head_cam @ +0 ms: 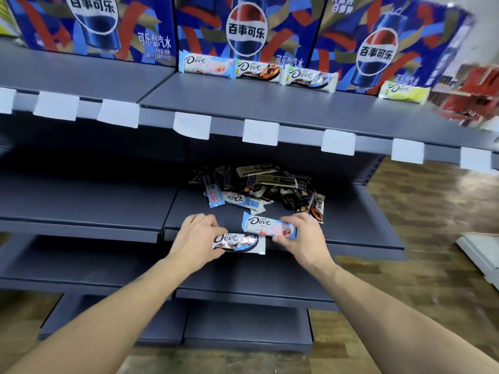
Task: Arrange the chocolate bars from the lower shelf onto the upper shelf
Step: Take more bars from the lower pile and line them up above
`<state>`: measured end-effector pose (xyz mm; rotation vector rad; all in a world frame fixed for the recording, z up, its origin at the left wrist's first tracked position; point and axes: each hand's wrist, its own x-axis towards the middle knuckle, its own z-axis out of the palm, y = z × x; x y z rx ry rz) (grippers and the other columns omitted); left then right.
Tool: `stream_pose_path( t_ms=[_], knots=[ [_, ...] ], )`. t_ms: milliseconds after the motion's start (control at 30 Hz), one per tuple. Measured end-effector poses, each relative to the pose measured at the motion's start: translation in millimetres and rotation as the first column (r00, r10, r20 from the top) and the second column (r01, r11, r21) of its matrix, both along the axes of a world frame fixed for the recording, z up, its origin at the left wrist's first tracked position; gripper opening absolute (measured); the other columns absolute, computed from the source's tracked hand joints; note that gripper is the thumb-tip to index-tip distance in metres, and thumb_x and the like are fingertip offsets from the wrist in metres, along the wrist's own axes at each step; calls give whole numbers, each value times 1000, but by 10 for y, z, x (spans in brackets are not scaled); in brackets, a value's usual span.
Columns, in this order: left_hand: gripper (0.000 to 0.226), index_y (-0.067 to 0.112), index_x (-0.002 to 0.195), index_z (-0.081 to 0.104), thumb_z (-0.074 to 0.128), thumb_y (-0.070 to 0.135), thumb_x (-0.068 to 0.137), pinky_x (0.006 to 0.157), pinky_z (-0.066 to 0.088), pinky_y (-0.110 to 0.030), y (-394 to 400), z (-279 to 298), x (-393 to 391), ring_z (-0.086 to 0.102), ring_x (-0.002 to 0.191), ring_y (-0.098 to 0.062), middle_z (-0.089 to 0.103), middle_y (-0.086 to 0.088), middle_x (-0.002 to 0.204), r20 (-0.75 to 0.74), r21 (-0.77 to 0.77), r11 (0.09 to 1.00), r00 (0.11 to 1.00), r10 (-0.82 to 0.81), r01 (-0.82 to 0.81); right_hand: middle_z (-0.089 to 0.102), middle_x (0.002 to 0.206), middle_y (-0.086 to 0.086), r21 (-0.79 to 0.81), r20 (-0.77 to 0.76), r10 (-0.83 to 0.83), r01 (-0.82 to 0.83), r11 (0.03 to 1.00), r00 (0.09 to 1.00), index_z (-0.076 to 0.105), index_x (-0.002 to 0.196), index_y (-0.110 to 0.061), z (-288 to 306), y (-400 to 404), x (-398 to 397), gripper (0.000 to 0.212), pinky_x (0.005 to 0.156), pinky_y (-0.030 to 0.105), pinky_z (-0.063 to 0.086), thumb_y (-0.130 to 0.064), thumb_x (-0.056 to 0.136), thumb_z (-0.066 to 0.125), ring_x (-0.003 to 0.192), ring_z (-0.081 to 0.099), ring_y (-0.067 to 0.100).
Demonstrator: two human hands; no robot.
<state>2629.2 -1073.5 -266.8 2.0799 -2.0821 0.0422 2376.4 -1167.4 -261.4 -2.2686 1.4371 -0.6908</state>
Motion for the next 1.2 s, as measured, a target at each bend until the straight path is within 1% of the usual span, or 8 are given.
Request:
stream_pose_path(
  t_ms=[200, 400, 500, 633, 767, 867, 1000, 1200],
  knots=[
    [44, 38, 124, 61, 66, 49, 81, 103, 27, -26, 288, 438, -480, 45, 102, -10, 51, 15, 102, -8, -97, 994, 999, -46, 45, 51, 114, -9, -131, -9, -5, 4, 991, 1000, 64, 124, -23, 439, 256, -499, 48, 97, 27, 40, -38, 80, 75, 107, 38, 13],
    [47, 35, 121, 65, 69, 52, 77, 97, 33, -26, 476, 856, -822, 50, 98, -10, 57, 14, 103, 32, -215, 974, 997, -68, 74, 52, 113, -7, -279, -15, -44, 38, 960, 999, 64, 122, -25, 862, 416, -849, 44, 89, 22, 36, -40, 81, 72, 104, 39, 16],
    [47, 35, 119, 66, 70, 52, 75, 95, 34, -27, 530, 1078, -932, 52, 95, -11, 58, 13, 103, 61, -270, 958, 995, -82, 96, 52, 112, -8, -322, 5, -42, 42, 946, 999, 65, 120, -26, 1095, 479, -927, 43, 89, 24, 38, -39, 81, 73, 104, 40, 18],
    [44, 31, 111, 71, 76, 48, 71, 86, 43, -31, 566, 1397, -1004, 55, 85, -15, 61, 10, 95, 93, -373, 920, 992, -90, 118, 53, 112, -9, -392, 39, -28, 41, 919, 999, 64, 121, -27, 1456, 493, -958, 44, 91, 26, 38, -40, 80, 73, 104, 40, 17],
    [42, 27, 106, 73, 80, 41, 67, 80, 46, -33, 542, 1720, -990, 55, 78, -17, 61, 9, 89, 108, -479, 865, 988, -113, 151, 56, 110, -10, -460, 53, -23, 45, 887, 998, 65, 118, -28, 1846, 447, -947, 43, 87, 26, 41, -42, 79, 74, 107, 42, 17],
    [44, 26, 110, 71, 80, 41, 69, 86, 43, -35, 502, 1943, -938, 55, 83, -18, 62, 8, 92, 131, -541, 829, 988, -87, 144, 58, 110, -7, -540, 43, -34, 52, 840, 999, 66, 117, -25, 2082, 377, -921, 43, 89, 27, 41, -42, 79, 76, 107, 42, 17],
    [42, 23, 108, 72, 81, 38, 70, 91, 41, -39, 412, 2174, -848, 53, 83, -19, 61, 6, 93, 139, -612, 781, 989, -47, 124, 61, 108, -5, -593, 36, -65, 73, 802, 997, 67, 115, -23, 2309, 260, -852, 46, 89, 35, 43, -43, 75, 79, 106, 46, 22],
    [44, 24, 114, 69, 77, 39, 74, 97, 37, -38, 245, 2410, -661, 54, 94, -20, 60, 4, 99, 122, -603, 793, 992, -13, 85, 62, 109, -3, -580, 0, -76, 61, 812, 997, 67, 115, -21, 2513, 53, -666, 50, 87, 33, 43, -45, 73, 80, 103, 49, 22]
  ],
)
